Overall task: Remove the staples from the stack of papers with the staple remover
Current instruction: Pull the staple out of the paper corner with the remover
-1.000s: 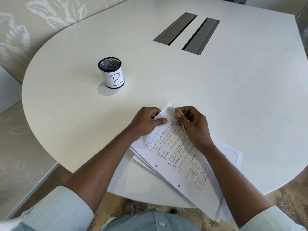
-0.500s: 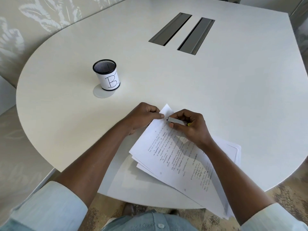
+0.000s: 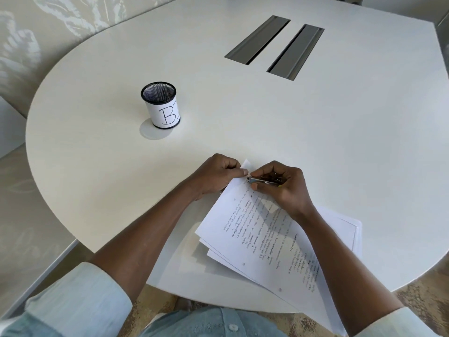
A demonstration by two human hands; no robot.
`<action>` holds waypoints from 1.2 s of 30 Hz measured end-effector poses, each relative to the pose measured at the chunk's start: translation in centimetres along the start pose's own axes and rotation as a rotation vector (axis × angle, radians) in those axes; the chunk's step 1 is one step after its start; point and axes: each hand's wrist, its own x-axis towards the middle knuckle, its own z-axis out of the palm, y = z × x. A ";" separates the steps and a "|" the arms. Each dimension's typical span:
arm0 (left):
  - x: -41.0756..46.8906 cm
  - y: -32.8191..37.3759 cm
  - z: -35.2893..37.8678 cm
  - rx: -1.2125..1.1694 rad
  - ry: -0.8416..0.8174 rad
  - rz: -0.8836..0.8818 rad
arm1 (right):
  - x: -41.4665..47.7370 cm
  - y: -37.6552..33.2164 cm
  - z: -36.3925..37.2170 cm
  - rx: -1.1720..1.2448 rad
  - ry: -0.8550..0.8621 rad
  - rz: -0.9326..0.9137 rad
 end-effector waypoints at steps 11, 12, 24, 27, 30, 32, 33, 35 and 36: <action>0.0 -0.9 0.2 0.021 0.017 0.026 | 0.0 1.0 -0.1 -0.098 0.025 -0.099; 0.0 -1.0 0.3 0.025 0.024 0.028 | 0.0 1.1 -0.2 -0.106 0.022 -0.109; -0.2 -1.0 0.5 0.074 0.065 0.056 | 0.2 1.3 -0.5 -0.099 -0.025 -0.117; -0.3 -1.1 0.7 0.087 0.081 0.071 | 0.4 1.3 -0.5 -0.107 -0.030 -0.120; -0.3 -1.2 0.8 0.104 0.097 0.081 | 0.4 1.5 -0.4 -0.101 -0.034 -0.118; -0.3 -1.2 0.8 0.110 0.104 0.080 | 0.4 1.5 -0.4 -0.099 -0.038 -0.118; -0.3 -1.2 0.8 0.108 0.103 0.078 | 0.4 1.5 -0.4 -0.098 -0.041 -0.115; -0.3 -1.2 0.8 0.101 0.100 0.072 | 0.4 1.5 -0.4 -0.094 -0.048 -0.106; -0.3 -1.2 0.8 0.099 0.099 0.071 | 0.4 1.5 -0.4 -0.089 -0.050 -0.102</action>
